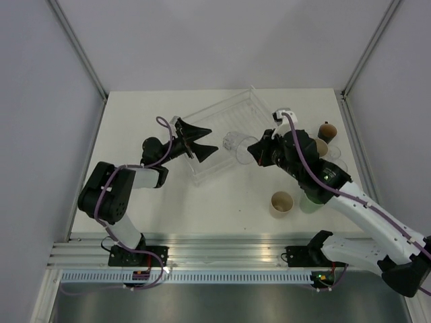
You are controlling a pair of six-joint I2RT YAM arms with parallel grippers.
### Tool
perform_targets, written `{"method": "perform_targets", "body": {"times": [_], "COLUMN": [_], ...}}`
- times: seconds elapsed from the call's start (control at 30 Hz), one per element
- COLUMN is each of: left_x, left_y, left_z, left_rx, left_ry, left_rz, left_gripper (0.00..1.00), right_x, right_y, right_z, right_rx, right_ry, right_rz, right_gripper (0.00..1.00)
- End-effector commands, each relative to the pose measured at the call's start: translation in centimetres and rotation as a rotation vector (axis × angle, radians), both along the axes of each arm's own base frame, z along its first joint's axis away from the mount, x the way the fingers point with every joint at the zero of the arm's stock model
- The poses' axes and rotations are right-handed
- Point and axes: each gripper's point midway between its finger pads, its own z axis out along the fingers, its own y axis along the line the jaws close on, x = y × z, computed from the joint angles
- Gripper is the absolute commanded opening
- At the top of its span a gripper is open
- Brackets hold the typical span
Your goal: Unload the cups from the dish rack
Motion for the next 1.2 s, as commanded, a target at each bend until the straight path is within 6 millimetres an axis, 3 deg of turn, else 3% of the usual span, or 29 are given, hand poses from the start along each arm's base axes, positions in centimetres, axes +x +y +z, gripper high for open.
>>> {"method": "perform_targets", "body": {"times": [0.0, 0.03, 0.17, 0.2, 0.27, 0.43, 0.7, 0.93, 1.17], "left_x": [-2.2, -2.4, -2.9, -3.5, -3.3, -4.0, -5.4, -6.6, -7.4], "left_y": [0.3, 0.2, 0.1, 0.3, 0.4, 1.5, 2.4, 3.4, 3.8], "left_z": [5.3, 5.3, 5.1, 6.0, 5.1, 5.5, 5.0, 4.7, 3.8], "left_rx": [0.013, 0.037, 0.174, 0.196, 0.293, 0.459, 0.539, 0.62, 0.644], "left_ry": [-0.357, -0.368, -0.461, -0.492, -0.506, -0.595, -0.635, -0.67, -0.668], "left_rz": [-0.006, -0.014, -0.006, 0.001, 0.007, 0.045, 0.048, 0.069, 0.063], "left_gripper": [1.0, 1.0, 1.0, 1.0, 1.0, 1.0, 1.0, 1.0, 1.0], "right_x": [0.5, 1.4, 1.1, 1.8, 1.3, 0.6, 0.0, 1.1, 1.4], "right_y": [-3.9, -4.3, -5.9, -7.3, -8.4, -11.1, -13.7, -14.0, -12.8], "right_z": [-2.1, -2.9, -5.9, -6.6, -7.1, -8.6, -11.6, -14.7, -20.4], "right_rx": [-0.268, -0.315, -0.337, -0.337, -0.369, -0.458, -0.575, -0.592, -0.558], "right_ry": [0.163, 0.212, 0.396, 0.439, 0.493, 0.611, 0.726, 0.792, 0.908], "right_rz": [-0.121, -0.127, -0.078, -0.112, -0.11, -0.164, -0.21, -0.217, -0.184], "right_gripper": [0.01, 0.01, 0.01, 0.01, 0.01, 0.01, 0.01, 0.01, 0.01]}}
